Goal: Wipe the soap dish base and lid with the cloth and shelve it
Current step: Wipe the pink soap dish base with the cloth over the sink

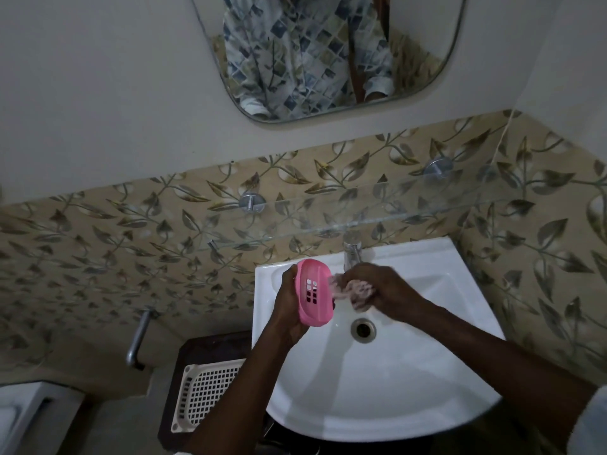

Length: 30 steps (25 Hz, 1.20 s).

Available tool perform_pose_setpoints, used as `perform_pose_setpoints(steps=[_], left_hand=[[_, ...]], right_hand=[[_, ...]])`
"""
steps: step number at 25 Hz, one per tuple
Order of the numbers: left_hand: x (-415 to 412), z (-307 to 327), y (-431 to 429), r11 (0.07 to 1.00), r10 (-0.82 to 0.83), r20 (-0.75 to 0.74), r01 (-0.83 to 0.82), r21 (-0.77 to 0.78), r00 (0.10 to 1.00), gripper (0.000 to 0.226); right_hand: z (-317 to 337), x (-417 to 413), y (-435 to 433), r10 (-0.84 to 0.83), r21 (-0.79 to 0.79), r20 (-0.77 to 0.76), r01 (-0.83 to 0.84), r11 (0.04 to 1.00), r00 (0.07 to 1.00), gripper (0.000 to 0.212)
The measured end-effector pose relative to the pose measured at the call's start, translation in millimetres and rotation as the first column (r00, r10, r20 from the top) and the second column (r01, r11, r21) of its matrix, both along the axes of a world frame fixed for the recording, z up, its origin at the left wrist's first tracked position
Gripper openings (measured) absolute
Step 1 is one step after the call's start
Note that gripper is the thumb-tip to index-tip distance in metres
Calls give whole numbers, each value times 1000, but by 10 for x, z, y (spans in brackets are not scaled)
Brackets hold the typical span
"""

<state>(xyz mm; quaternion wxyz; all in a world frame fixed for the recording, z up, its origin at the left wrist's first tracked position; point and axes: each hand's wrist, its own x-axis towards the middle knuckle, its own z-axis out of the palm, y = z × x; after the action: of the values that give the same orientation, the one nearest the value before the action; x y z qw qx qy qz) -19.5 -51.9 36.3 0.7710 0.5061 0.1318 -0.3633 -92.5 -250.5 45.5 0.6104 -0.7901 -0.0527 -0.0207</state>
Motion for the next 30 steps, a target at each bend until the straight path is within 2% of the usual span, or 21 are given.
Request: perform_pose_setpoints(steps=[1, 2, 4, 7, 10, 11, 12, 13, 14, 15, 16, 17, 18, 19, 20, 22, 23, 24, 26, 28, 30], left_hand=[[7, 7, 24, 999, 15, 0, -15, -32, 1000, 61], [16, 22, 50, 998, 16, 6, -15, -56, 1000, 63], [24, 50, 100, 997, 11, 17, -10, -74, 1000, 65], [12, 37, 128, 999, -1, 23, 2, -39, 1000, 65], [13, 32, 111, 1000, -17, 13, 17, -4, 1000, 66], [16, 34, 100, 1000, -27, 11, 27, 5, 1000, 65], [17, 37, 85, 999, -39, 15, 38, 18, 999, 65], [20, 42, 68, 998, -51, 18, 50, 35, 999, 64], [24, 48, 46, 997, -60, 24, 59, 51, 998, 63], [24, 64, 18, 996, -67, 36, 65, 65, 997, 61], [26, 80, -8, 995, -75, 50, 71, 66, 996, 58], [29, 86, -31, 995, -87, 60, 83, 61, 994, 55], [35, 84, -50, 993, -98, 67, 93, 68, 993, 52], [40, 79, -66, 991, -101, 74, 94, 97, 992, 50], [39, 67, -71, 988, -95, 77, 85, 128, 992, 50], [31, -1, -40, 987, -64, 32, 59, 147, 997, 57], [14, -39, -14, 990, -43, -6, 44, 137, 999, 61], [11, -69, 17, 993, -32, -28, 35, 115, 999, 63], [81, -106, 58, 999, -3, -2, 3, 37, 1000, 59], [127, -107, 39, 998, 53, 23, -52, -35, 998, 58], [111, -134, -18, 994, 91, -3, -91, -65, 996, 58]], right_hand=[[-7, 11, -140, -209, 154, -113, 225, 962, 971, 23], [-55, 20, -297, -372, 186, -137, 393, 901, 918, 26], [-175, -34, -510, -528, 230, -166, 553, 801, 833, 20], [-310, -132, -534, -555, 264, -210, 593, 760, 805, 17], [-273, -160, -377, -448, 515, -385, 591, 621, 807, 22], [-239, -147, -297, -376, 575, -389, 540, 614, 841, 27], [-207, -118, -227, -344, 546, -328, 474, 691, 880, 31], [-171, -83, -148, -330, 421, -203, 386, 821, 922, 33], [-134, -54, -57, -300, 205, 0, 294, 934, 954, 32], [-84, -29, 40, -206, -75, 268, 233, 970, 941, 32], [-43, 16, 105, -34, -386, 498, 256, 886, 867, 34], [-49, 64, 147, 148, -603, 599, 322, 730, 787, 35], [-60, 107, 192, 238, -701, 605, 366, 612, 760, 37], [-83, 143, 250, 219, -737, 566, 369, 567, 794, 42], [-87, 153, 317, 157, -758, 469, 304, 577, 869, 44], [-92, 168, 390, 149, -722, 139, -3, 692, 979, 34], [-70, 175, 359, 204, -595, -79, -211, 776, 976, 25], [-45, 202, 292, 229, -418, -219, -303, 856, 949, 19], [55, 235, 223, 67, -277, -200, -122, 953, 977, 24], [111, 195, 325, -107, -378, 65, 124, 917, 992, 34], [61, 59, 565, 3, -524, 179, 93, 847, 984, 40]])
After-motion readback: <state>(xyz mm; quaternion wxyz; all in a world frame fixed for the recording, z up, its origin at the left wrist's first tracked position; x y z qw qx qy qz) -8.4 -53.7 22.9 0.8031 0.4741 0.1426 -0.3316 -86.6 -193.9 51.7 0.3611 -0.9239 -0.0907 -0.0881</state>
